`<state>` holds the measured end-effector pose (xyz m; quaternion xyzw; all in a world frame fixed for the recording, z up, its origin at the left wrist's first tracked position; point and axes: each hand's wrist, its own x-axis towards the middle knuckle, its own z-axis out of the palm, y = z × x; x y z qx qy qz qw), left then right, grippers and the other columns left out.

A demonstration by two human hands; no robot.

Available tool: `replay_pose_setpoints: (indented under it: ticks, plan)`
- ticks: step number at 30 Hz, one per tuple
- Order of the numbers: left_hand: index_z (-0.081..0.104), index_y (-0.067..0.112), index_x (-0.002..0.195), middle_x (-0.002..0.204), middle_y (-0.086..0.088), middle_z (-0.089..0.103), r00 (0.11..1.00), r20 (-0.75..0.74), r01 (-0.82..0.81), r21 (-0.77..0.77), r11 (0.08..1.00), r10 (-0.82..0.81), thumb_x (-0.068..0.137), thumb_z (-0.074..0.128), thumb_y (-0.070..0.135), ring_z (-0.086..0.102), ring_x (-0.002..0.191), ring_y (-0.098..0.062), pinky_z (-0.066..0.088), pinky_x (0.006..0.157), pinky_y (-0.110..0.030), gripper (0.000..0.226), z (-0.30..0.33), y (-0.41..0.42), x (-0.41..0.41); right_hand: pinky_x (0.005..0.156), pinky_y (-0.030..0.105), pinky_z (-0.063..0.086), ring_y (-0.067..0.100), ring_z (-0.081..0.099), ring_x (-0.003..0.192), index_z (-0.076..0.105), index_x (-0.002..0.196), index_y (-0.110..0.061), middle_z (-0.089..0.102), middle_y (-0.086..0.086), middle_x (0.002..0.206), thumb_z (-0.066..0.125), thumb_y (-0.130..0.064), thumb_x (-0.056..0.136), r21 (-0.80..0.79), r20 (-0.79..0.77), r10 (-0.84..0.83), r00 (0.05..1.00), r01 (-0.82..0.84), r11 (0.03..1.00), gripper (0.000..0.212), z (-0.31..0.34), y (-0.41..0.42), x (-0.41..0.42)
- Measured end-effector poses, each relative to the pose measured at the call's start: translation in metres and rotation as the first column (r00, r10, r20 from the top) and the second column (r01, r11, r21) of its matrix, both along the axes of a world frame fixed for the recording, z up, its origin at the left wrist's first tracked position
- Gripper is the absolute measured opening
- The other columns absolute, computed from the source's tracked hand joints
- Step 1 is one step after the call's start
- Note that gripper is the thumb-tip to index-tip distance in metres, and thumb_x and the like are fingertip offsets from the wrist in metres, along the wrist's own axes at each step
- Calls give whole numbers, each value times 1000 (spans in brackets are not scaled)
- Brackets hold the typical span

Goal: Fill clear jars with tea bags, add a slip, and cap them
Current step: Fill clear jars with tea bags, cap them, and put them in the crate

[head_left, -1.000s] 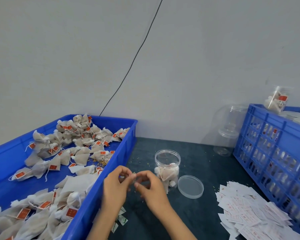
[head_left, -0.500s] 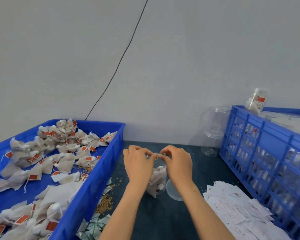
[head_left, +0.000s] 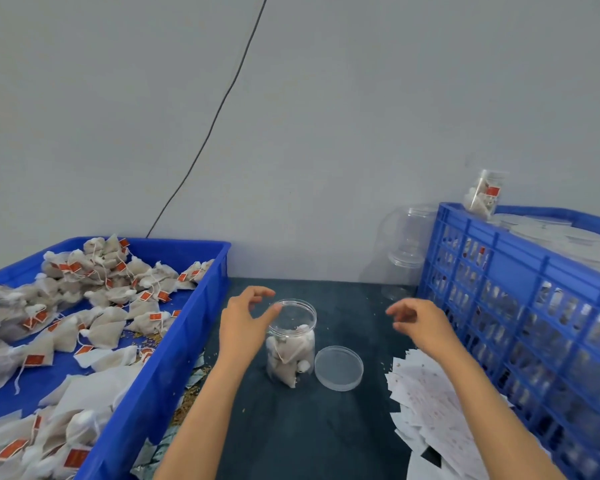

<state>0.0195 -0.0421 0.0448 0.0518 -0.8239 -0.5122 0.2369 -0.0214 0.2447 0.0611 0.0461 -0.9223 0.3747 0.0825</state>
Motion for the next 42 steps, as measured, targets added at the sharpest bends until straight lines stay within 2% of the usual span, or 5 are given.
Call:
replay_pose_setpoints:
  ticks: [13, 19, 28, 33, 42]
  plan:
    - [14, 23, 145, 128, 3, 46, 986, -38, 167, 302, 939, -164, 62, 89, 7, 53, 108, -5, 37, 82, -6, 113, -67, 32, -4, 90, 30, 46, 10, 54, 102, 66, 88, -18, 53, -11, 108, 86, -26, 70, 270, 365, 21, 931, -127, 954, 28, -47, 35, 18]
    - [19, 29, 138, 132, 4, 45, 984, -51, 178, 271, 946, -171, 55, 93, 7, 52, 119, -18, 39, 99, -29, 113, -86, 34, -13, 92, 29, 45, 14, 52, 106, 60, 95, -19, 48, -9, 111, 84, -34, 71, 481, 326, -18, 945, -149, 864, 37, -43, 30, 21]
    - [28, 23, 130, 133, 0, 49, 979, -73, 205, 272, 940, -192, 57, 91, 2, 57, 113, -15, 47, 85, -15, 99, -96, 33, -18, 90, 34, 39, 19, 48, 100, 62, 77, -18, 51, -3, 106, 72, -34, 84, 633, 206, -31, 978, -109, 766, 19, -25, 16, 11]
    - [32, 24, 124, 119, 3, 57, 981, -46, 193, 263, 945, -188, 57, 92, 6, 61, 96, 0, 45, 69, -4, 91, -99, 31, -16, 58, 32, 27, 20, 38, 64, 30, 63, -17, 38, 0, 67, 43, -21, 100, 441, 82, 21, 996, -55, 896, 40, 1, -21, 0]
    - [36, 45, 117, 116, 13, 59, 984, -104, 164, 249, 955, -142, 43, 88, 41, 62, 99, -5, 55, 79, -29, 91, -93, 32, -6, 54, 12, 45, -2, 61, 60, 62, 79, -17, 68, -6, 72, 79, -14, 77, -221, -99, 327, 940, -342, 913, 17, 32, -116, -3]
